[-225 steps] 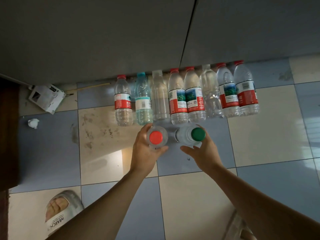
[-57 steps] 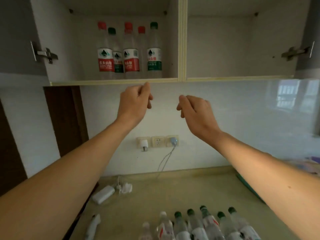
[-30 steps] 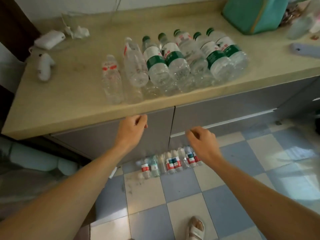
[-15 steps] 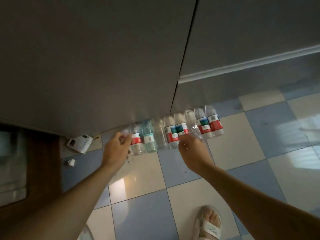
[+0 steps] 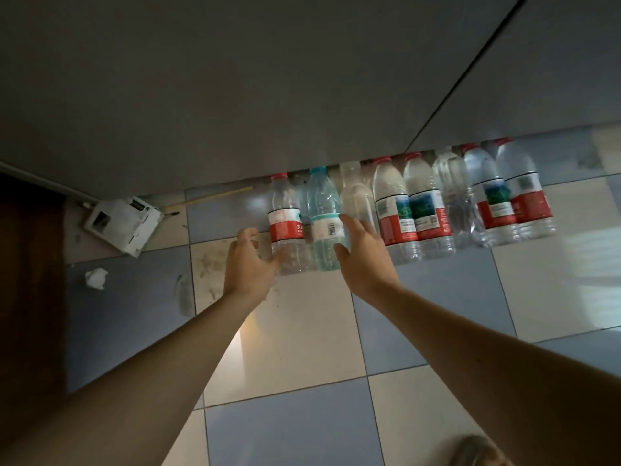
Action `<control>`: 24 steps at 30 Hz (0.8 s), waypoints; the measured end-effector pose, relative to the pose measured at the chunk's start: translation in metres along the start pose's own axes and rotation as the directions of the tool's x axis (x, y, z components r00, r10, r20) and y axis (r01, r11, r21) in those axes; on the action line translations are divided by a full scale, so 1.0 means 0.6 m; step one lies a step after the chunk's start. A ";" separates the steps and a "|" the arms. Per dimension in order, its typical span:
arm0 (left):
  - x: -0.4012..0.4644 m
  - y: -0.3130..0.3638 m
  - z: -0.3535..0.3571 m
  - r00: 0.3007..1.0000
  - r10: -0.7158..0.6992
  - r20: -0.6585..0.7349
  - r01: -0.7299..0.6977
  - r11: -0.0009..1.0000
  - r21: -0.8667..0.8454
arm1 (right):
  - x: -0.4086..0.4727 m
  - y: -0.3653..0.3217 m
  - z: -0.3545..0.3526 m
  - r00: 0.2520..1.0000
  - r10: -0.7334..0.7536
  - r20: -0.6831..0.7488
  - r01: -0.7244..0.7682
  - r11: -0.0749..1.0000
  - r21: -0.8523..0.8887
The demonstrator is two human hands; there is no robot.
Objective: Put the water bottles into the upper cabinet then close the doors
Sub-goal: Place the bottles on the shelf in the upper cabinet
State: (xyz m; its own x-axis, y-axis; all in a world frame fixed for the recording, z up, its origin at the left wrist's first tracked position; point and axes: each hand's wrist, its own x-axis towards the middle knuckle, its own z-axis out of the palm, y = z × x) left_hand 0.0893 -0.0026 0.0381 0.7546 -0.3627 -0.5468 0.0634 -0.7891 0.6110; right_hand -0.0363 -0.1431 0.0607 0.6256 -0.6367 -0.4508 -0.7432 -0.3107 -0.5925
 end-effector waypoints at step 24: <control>-0.071 -0.098 0.015 0.960 -0.001 0.279 0.036 0.992 -0.122 | -0.060 0.028 0.093 0.984 0.107 0.141 -0.104 0.994 -0.034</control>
State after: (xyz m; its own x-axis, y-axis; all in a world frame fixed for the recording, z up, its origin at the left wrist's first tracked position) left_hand 0.0475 0.0550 0.0205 0.5426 -0.4860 -0.6852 0.1700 -0.7353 0.6561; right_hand -0.0581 -0.0860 0.0300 0.5693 -0.5608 -0.6012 -0.8116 -0.2669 -0.5197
